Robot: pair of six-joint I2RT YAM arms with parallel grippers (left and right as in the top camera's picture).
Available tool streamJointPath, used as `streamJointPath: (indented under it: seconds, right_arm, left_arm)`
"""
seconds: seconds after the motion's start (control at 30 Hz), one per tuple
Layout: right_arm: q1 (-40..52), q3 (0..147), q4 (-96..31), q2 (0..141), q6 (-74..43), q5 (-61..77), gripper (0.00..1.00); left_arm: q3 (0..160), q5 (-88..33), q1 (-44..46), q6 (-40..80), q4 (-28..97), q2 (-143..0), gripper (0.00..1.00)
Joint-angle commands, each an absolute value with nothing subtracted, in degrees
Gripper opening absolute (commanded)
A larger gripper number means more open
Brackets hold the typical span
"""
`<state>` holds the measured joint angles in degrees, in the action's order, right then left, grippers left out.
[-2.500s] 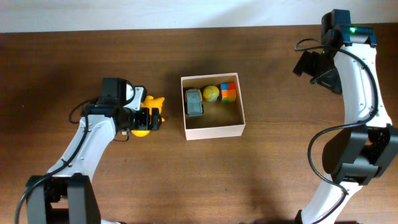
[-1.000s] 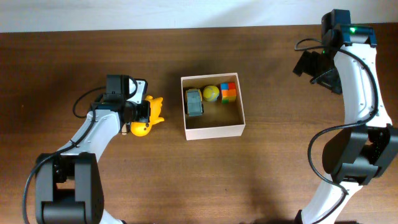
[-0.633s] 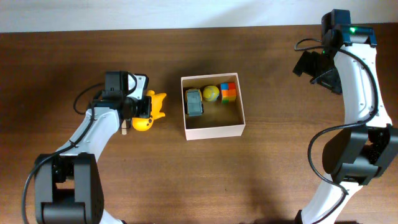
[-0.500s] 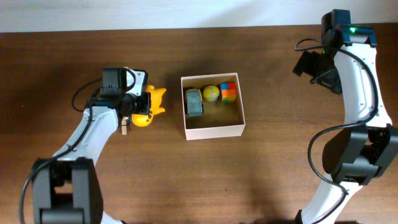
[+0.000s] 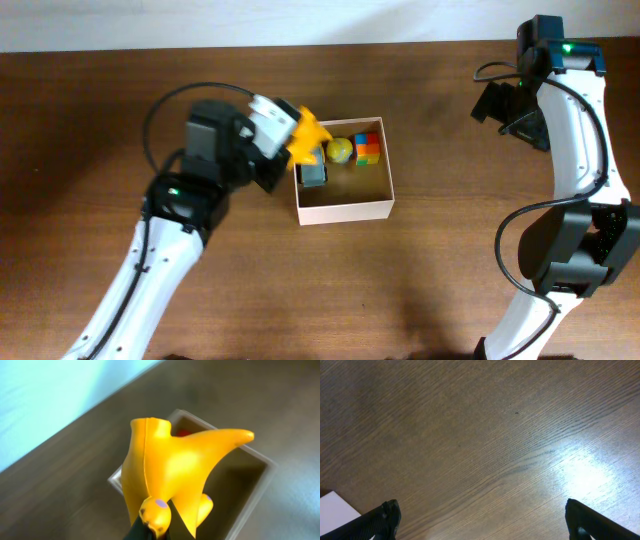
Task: Pack container
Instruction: 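Carry the orange toy into the box and release it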
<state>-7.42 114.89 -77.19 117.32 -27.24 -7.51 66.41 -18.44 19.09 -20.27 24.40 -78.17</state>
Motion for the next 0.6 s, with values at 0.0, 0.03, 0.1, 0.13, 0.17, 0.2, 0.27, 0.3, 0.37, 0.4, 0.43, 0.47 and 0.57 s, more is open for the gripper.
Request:
streamJointPath:
  seconds: [0.0,0.03,0.1,0.13,0.17,0.2,0.27,0.3,0.37,0.4,0.43,0.47,0.57]
  right_arm:
    - [-7.53,114.89,-77.17,117.49,-27.94,-8.21,0.99]
    - [-7.53,114.89,-77.14,117.49,-27.94,-8.21,0.99]
    - [-7.53,114.89,-77.17,117.49,-27.94,-8.21,0.99]
    - [-7.53,114.89,-77.17,117.49,-27.94,-8.21,0.99]
    - [-7.53,114.89,-77.17,117.49,-27.94,-8.21,0.99]
    - [-7.53,114.89,-77.17,117.49,-27.94,-8.21,0.99]
    - [-7.53,114.89,-77.17,117.49,-27.94,-8.21,0.99]
    - [-7.53,114.89,-77.17,117.49,-27.94,-8.23,0.99]
    - [-7.53,114.89,-77.17,117.49,-27.94,-8.21,0.99]
    - [-7.53,114.89,-77.17,117.49,-27.94,-8.21,0.99]
    - [-7.53,114.89,-77.17,117.49,-27.94,-8.21,0.99]
    - [-7.53,114.89,-77.17,117.49,-27.94,-8.21,0.99]
    - [-7.53,114.89,-77.17,117.49,-27.94,-8.21,0.99]
  left_arm:
    - [67.37,-19.73,24.62,-33.08,26.96,-78.52,0.02]
    - [67.37,-19.73,25.71,-34.37,27.90,-79.24,0.02]
    - [67.37,-19.73,27.22,-36.14,29.17,-80.97,0.02]
    - [67.35,-19.75,27.81,-36.77,29.47,-82.11,0.02]
    - [67.35,-19.75,28.36,-36.95,29.54,-83.26,0.02]
    - [67.35,-19.75,28.75,-36.95,29.50,-84.36,0.02]
    - [67.35,-19.73,29.45,-36.99,29.08,-86.56,0.02]
    - [67.35,-19.75,29.69,-37.43,28.91,-87.46,0.02]
    - [67.35,-19.75,30.09,-39.16,28.73,-88.82,0.02]
    - [67.35,-19.73,30.24,-40.01,28.51,-89.30,0.02]
    - [67.35,-19.75,30.26,-40.45,28.23,-89.62,0.02]
    - [67.35,-19.75,30.28,-40.45,27.57,-89.91,0.02]
    - [67.35,-19.75,30.28,-40.45,25.78,-90.04,0.02]
